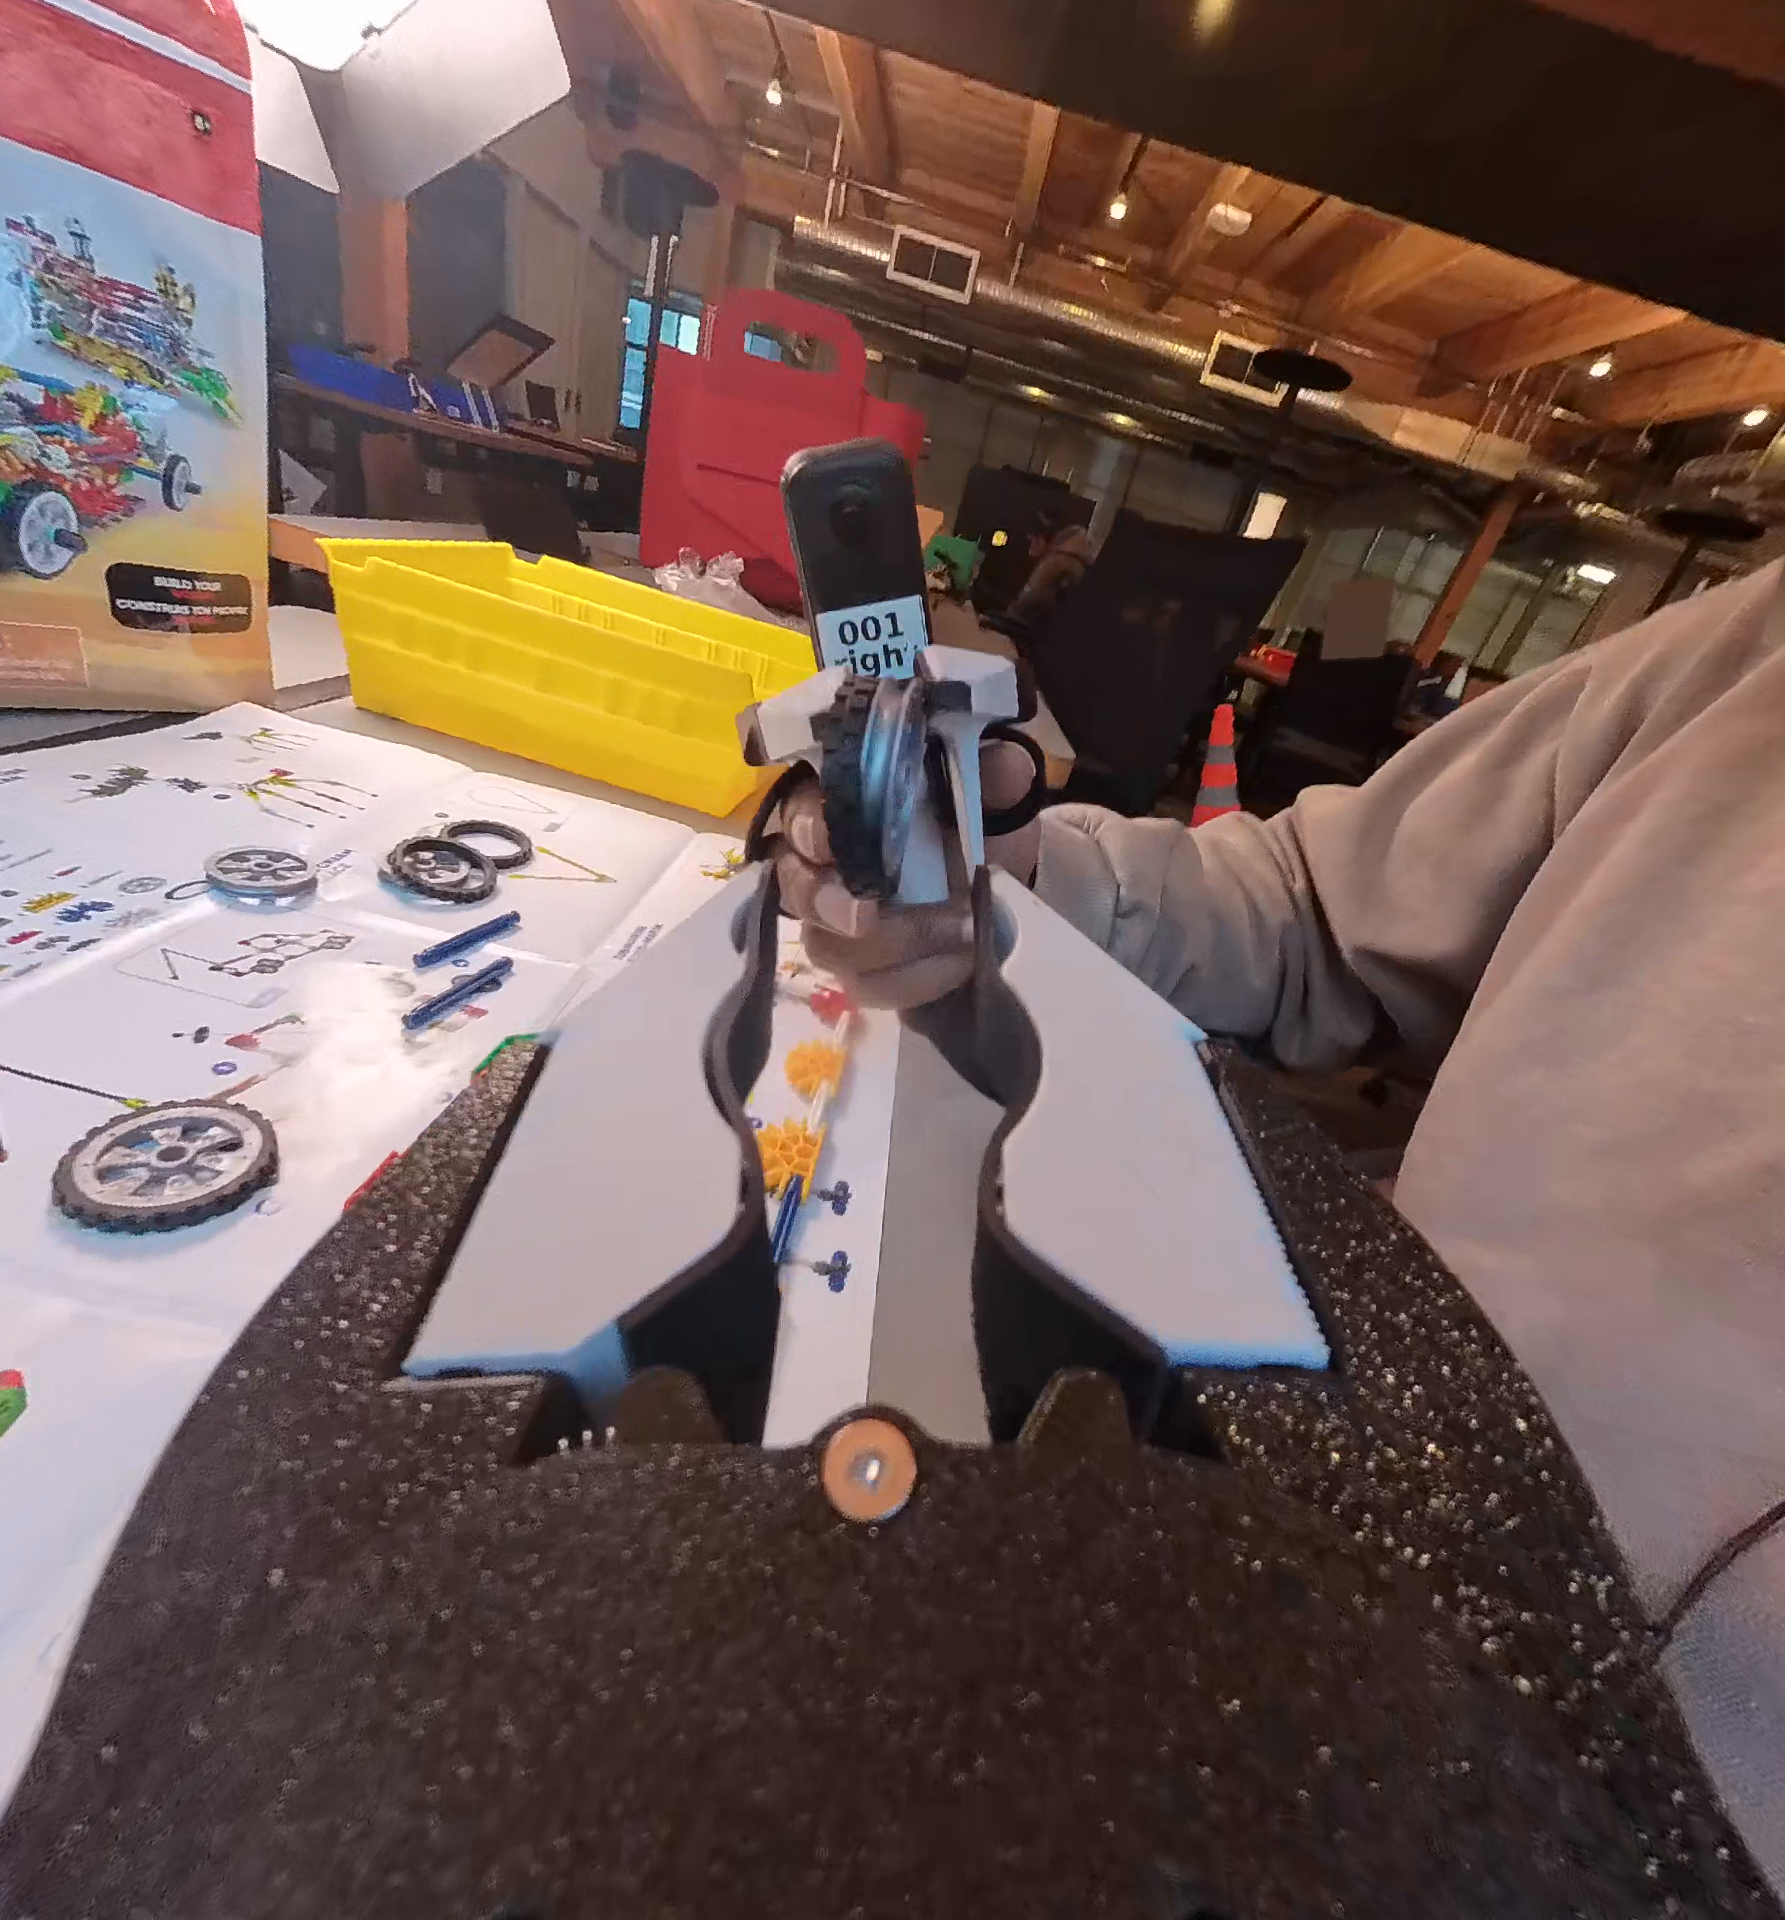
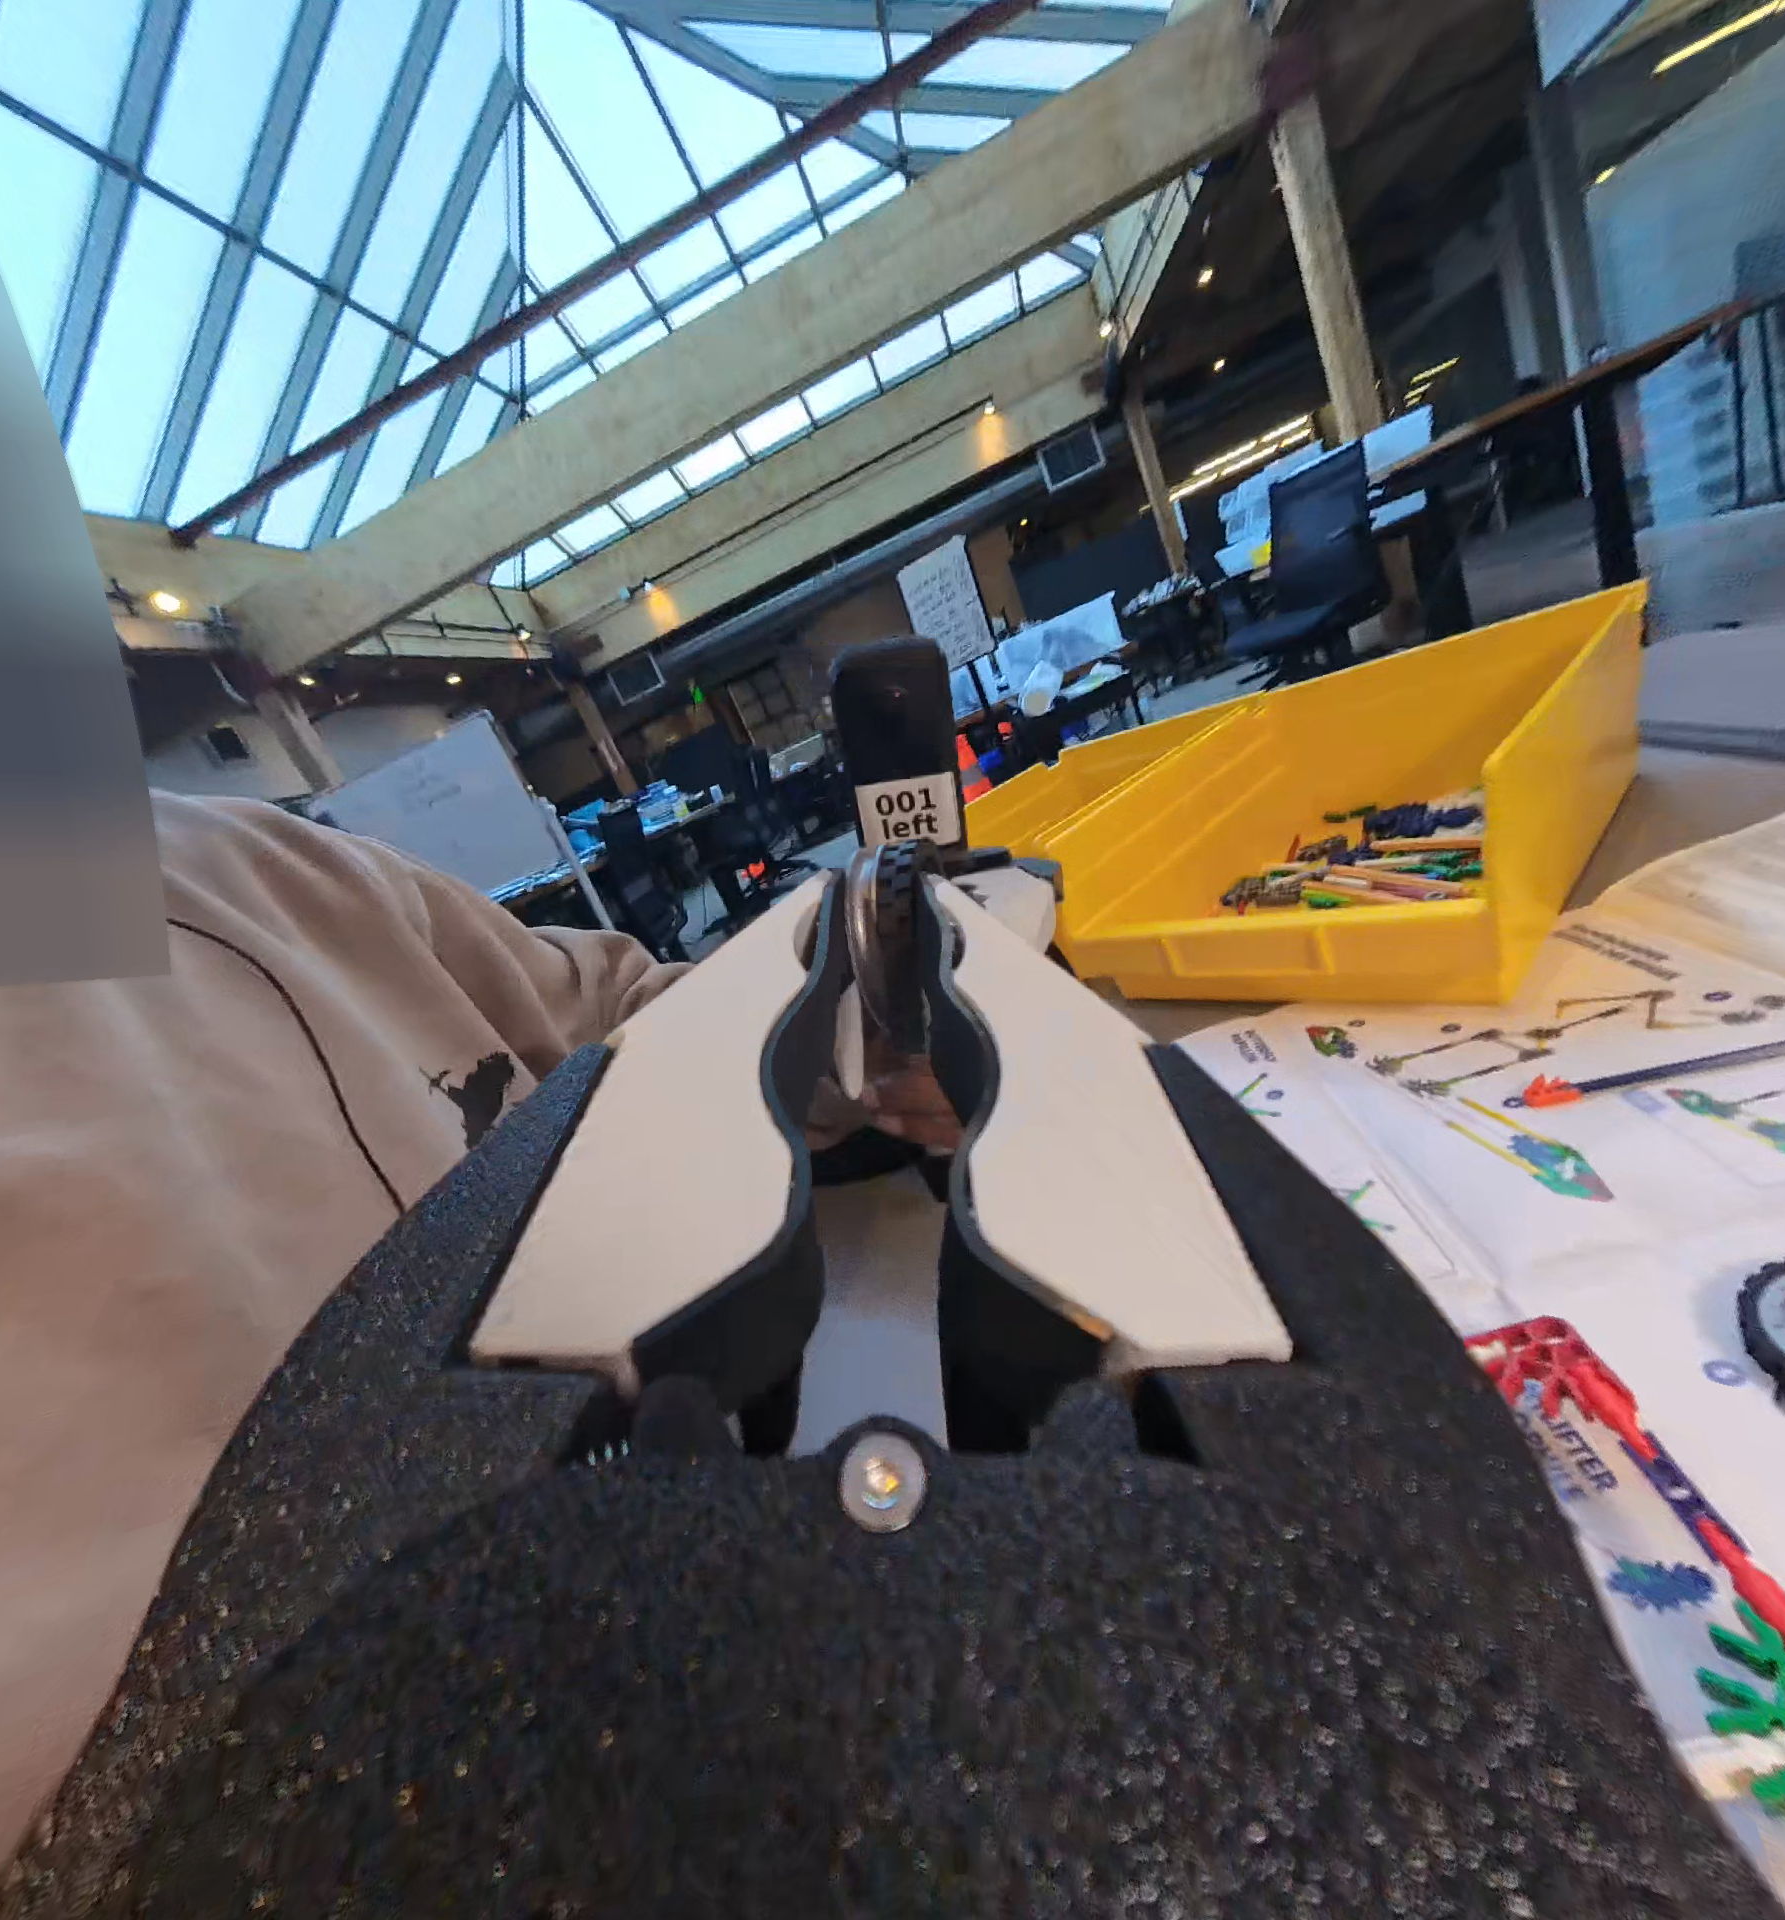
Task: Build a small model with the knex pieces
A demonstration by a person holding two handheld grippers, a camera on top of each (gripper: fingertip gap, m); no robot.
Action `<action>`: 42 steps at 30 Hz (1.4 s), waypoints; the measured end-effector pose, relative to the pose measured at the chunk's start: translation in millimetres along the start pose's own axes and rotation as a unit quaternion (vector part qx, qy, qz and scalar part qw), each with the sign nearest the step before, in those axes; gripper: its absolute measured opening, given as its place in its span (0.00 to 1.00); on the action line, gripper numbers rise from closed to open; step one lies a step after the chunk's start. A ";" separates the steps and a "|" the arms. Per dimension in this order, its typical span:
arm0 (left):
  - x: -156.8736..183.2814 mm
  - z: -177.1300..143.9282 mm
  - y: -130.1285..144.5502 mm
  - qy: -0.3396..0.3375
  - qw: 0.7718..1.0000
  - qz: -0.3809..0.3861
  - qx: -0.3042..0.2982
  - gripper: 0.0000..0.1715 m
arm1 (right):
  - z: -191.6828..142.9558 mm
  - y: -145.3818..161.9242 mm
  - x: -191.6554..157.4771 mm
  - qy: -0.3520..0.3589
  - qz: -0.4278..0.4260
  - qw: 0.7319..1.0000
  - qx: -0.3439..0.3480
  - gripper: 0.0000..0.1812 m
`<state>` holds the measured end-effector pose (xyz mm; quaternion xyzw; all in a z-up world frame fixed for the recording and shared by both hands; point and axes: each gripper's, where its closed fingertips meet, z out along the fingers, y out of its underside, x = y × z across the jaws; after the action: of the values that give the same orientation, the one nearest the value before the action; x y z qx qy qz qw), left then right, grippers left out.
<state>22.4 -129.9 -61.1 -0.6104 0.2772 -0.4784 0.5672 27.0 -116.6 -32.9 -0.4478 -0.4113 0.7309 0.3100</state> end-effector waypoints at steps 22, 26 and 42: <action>2.7 -6.5 34.8 0.020 0.981 0.125 -0.147 0.03 | 1.5 43.4 -5.6 -0.082 0.136 0.984 -0.077 0.05; -7.0 -8.8 35.6 -0.005 0.983 0.115 -0.146 0.03 | 3.7 44.4 3.3 -0.063 0.161 0.982 -0.071 0.05; -10.8 -7.3 4.1 0.020 0.997 -0.073 0.009 0.07 | 10.0 17.7 1.4 -0.058 0.125 0.990 0.026 0.02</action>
<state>12.4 -124.4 -68.6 -0.6139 0.2393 -0.5331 0.5308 15.8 -127.0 -46.4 -0.4440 -0.3501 0.7994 0.2033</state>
